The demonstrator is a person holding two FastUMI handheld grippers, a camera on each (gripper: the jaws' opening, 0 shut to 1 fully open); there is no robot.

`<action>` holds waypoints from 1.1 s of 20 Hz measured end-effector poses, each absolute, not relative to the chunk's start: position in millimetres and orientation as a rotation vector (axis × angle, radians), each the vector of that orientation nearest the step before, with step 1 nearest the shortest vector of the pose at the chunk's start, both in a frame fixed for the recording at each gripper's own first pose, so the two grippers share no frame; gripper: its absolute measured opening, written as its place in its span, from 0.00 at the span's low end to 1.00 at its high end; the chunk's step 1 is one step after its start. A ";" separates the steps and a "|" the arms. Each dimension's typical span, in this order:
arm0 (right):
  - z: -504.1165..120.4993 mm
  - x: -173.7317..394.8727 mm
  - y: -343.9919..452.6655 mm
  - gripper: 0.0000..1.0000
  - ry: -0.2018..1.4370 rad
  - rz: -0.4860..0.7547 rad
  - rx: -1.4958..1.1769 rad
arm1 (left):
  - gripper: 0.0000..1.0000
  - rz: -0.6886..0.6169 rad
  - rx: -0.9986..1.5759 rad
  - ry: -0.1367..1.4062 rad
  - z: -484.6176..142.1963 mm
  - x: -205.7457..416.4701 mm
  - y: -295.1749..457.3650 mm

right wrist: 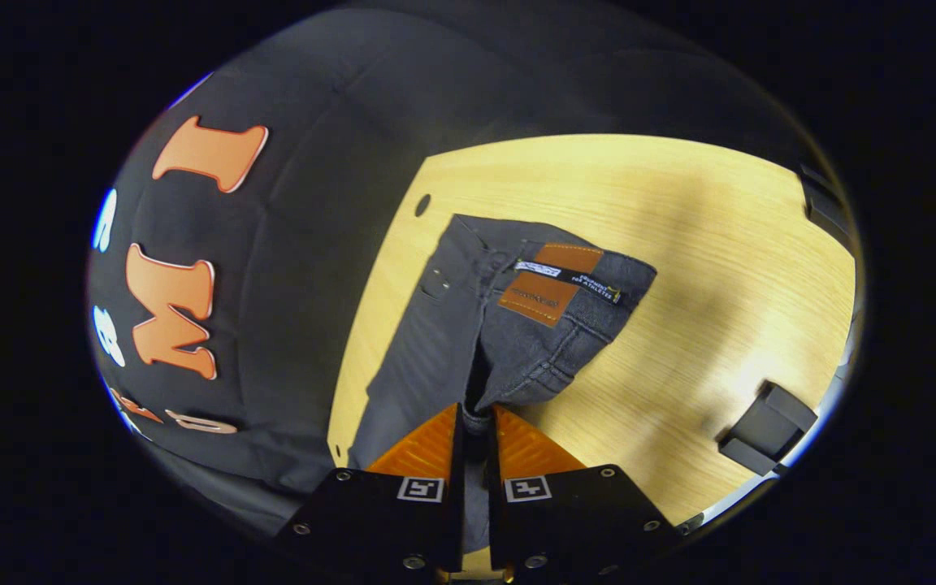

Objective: Grasp the waist and the cuffs of the jeans and fold them to make the two legs overlap; first hold the waist and fold one-third of the jeans toward the cuffs, then hold the cuffs and fold the remaining one-third in the same direction to finish folding.

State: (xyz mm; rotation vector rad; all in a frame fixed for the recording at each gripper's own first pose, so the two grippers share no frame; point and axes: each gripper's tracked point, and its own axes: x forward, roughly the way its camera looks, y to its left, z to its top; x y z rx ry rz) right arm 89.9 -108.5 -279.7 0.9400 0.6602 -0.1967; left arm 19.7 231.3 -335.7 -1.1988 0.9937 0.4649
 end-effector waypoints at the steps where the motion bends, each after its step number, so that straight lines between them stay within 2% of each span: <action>1: -268.1 98.7 -106.0 0.13 0.635 -0.201 0.944 | 0.05 0.456 -1.179 1.027 -331.2 24.2 234.1; 5: -243.2 139.4 -90.8 0.13 0.608 -0.189 0.914 | 0.05 0.395 -1.182 1.077 -305.2 64.5 238.0; 9: -240.2 192.7 -80.2 0.13 0.626 -0.187 0.909 | 0.05 0.387 -1.147 1.139 -301.5 108.0 239.8; 18: -279.1 299.7 -77.0 0.13 0.690 -0.239 0.857 | 0.05 0.395 -1.095 1.193 -335.7 246.6 255.2; 22: -295.8 330.3 -78.5 0.13 0.722 -0.267 0.787 | 0.05 0.349 -1.074 1.190 -349.8 300.8 251.6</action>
